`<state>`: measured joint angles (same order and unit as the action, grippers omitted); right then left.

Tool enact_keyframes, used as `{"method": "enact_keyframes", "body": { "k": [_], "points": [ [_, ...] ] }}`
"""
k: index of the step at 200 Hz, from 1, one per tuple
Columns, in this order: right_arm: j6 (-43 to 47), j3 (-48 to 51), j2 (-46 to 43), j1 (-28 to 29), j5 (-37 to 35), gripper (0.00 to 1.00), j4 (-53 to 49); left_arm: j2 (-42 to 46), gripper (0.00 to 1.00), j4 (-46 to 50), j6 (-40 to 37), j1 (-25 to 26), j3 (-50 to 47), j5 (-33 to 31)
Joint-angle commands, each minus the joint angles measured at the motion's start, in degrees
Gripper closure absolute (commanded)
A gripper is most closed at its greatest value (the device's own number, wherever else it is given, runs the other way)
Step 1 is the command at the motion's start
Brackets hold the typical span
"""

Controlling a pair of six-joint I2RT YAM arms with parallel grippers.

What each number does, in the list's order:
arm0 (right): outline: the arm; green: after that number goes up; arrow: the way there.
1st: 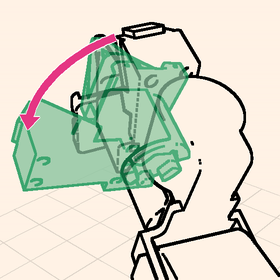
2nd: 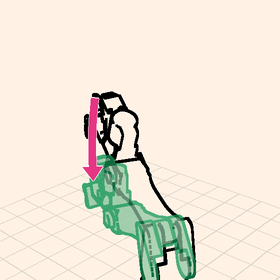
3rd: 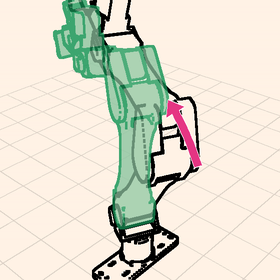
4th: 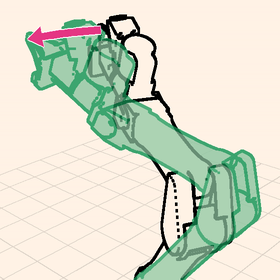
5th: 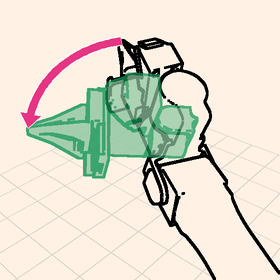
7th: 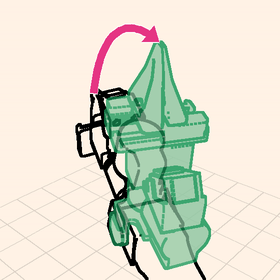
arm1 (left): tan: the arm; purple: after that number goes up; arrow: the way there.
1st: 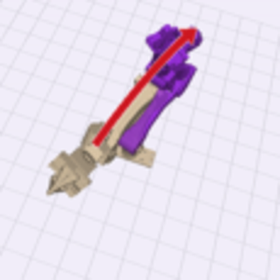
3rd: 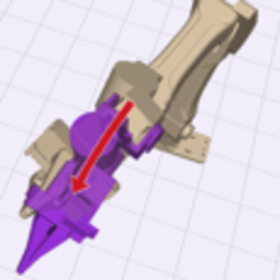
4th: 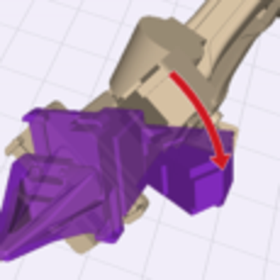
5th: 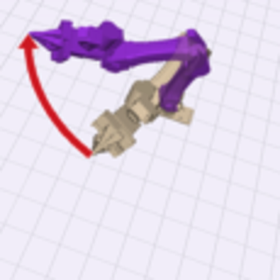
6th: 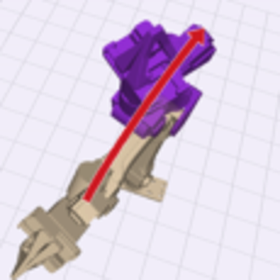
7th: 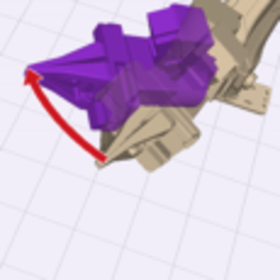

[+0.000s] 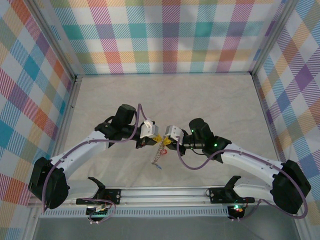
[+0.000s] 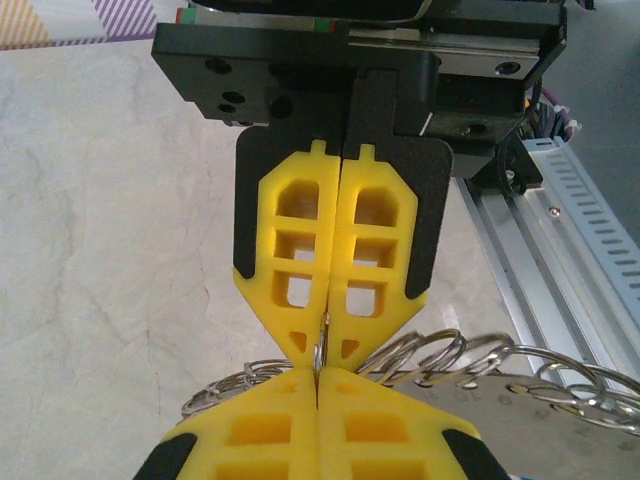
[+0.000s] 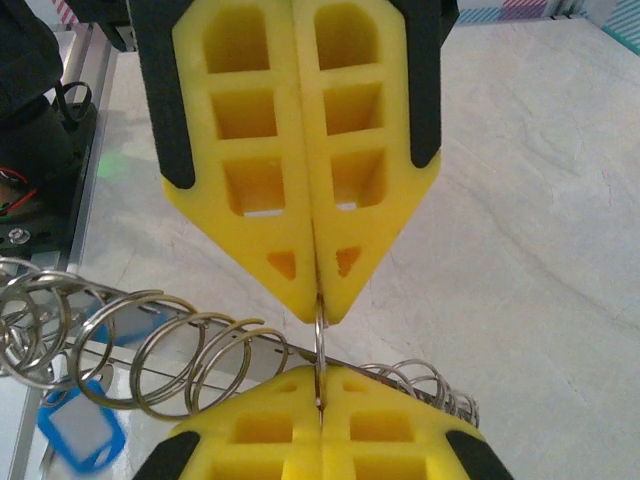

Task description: Put the keys on the keyring

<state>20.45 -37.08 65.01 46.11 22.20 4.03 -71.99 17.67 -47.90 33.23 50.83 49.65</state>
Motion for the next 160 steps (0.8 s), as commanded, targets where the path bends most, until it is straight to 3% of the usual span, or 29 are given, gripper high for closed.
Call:
{"method": "enact_keyframes", "body": {
  "k": [1, 14, 38, 51, 64, 160],
  "points": [
    [1.3, 0.2, -1.7, -0.1, 2.8, 0.99, 2.2, -0.2, 1.0, -1.1, -0.8, 0.1, 0.1, 2.7],
    [2.1, -0.3, -2.1, -0.1, 3.3, 1.0, 1.1, -0.3, 1.0, -0.8, 0.2, 0.1, 0.3, 1.3],
    [3.4, -0.9, -2.7, -0.1, 3.3, 1.0, -1.0, -0.6, 0.91, 1.1, -0.6, 0.1, 1.1, 1.2],
    [3.8, -1.2, -2.9, 0.0, 3.2, 1.0, -1.8, -1.4, 0.76, 1.9, -0.7, 0.1, 1.6, 1.5],
    [4.3, -1.8, -2.7, 0.0, 2.9, 1.0, -3.0, -2.0, 0.68, 2.7, -1.1, 0.2, 2.2, 2.2],
    [4.8, -5.3, 0.4, 0.0, 1.1, 1.0, -8.3, -3.0, 0.68, 3.8, -1.1, 1.3, 3.4, 2.3]
  ]
}}
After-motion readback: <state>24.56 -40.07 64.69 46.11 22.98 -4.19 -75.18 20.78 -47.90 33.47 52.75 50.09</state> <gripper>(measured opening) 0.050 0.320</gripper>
